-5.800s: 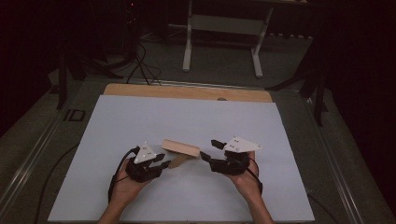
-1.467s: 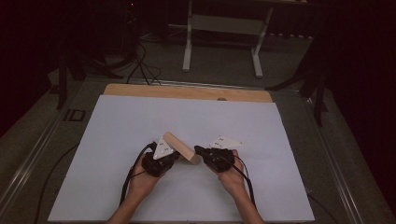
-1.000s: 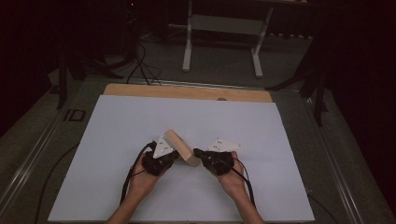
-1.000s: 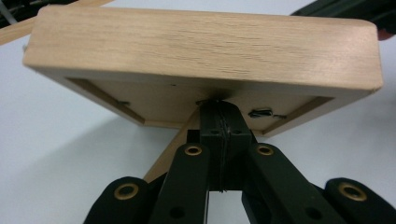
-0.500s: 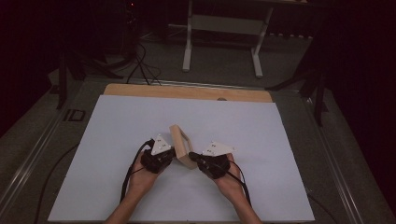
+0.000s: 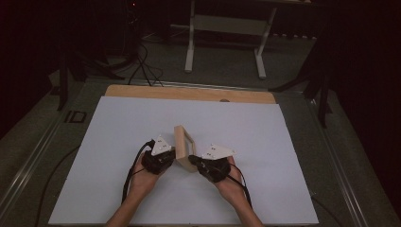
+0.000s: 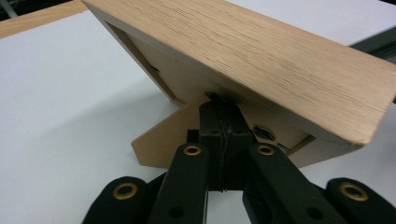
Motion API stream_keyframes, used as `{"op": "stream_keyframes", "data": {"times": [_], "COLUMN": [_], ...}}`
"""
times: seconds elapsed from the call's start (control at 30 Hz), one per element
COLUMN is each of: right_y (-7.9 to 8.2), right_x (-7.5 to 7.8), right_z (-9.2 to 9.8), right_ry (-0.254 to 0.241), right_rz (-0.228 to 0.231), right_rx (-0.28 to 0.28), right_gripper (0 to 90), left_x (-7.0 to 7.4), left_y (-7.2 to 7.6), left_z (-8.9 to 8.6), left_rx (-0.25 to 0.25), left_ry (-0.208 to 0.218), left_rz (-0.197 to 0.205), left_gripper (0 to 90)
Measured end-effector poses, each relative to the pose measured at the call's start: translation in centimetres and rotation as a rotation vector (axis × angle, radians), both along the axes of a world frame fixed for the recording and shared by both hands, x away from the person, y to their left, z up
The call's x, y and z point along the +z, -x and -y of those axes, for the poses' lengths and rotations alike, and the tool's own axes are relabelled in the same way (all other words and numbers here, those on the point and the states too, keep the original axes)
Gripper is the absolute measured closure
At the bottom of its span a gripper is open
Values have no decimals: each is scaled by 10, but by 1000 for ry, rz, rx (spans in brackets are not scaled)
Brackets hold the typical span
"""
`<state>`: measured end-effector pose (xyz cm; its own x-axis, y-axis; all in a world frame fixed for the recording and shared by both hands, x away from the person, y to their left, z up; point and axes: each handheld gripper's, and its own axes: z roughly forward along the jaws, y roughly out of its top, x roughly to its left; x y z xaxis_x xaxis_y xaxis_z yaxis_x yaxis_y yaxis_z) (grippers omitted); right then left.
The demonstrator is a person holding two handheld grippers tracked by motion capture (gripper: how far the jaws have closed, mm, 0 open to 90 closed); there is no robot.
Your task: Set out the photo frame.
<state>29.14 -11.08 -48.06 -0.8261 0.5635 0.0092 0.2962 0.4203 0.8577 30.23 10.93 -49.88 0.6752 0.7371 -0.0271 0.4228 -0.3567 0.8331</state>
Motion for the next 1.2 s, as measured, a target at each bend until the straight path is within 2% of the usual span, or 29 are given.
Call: {"op": "stream_keyframes", "data": {"times": [0.1, 0.27, 0.37, 0.43, 0.6, 0.7, 0.73, 0.9, 1.07, 1.2], "right_y": [0, 0, 0, 0, 0, 0, 0, -1, -1, -1], "right_x": [2, 3, 4, 3, 1, 2, 2, 4, 4, 3], "right_z": [2, 6, 8, 9, 10, 10, 11, 18, 22, 22], "right_ry": [-9, 2, -5, 0, 5, 2, -3, -19, -28, -25], "right_rz": [1, 9, 1, -5, -9, -12, -12, -12, -16, -17], "right_rx": [1, -9, -4, -2, 1, -2, -5, -34, -48, -51], "right_gripper": [821, 683, 634, 593, 572, 564, 562, 551, 549, 547], "left_x": [1, 3, 4, 7, 12, 14, 17, 25, 34, 40], "left_y": [0, 1, 2, 4, 7, 9, 11, 15, 18, 21], "left_z": [-3, -9, -11, -14, -21, -23, -26, -32, -37, -38], "left_rx": [13, 33, 39, 41, 40, 55, 78, 99, 109, 111], "left_ry": [-1, 1, -6, 7, 40, 50, 56, 82, 130, 146], "left_rz": [-6, -10, -6, -8, -9, 0, 9, 20, 20, 36], "left_gripper": [873, 826, 782, 735, 655, 602, 602, 505, 454, 417]}}
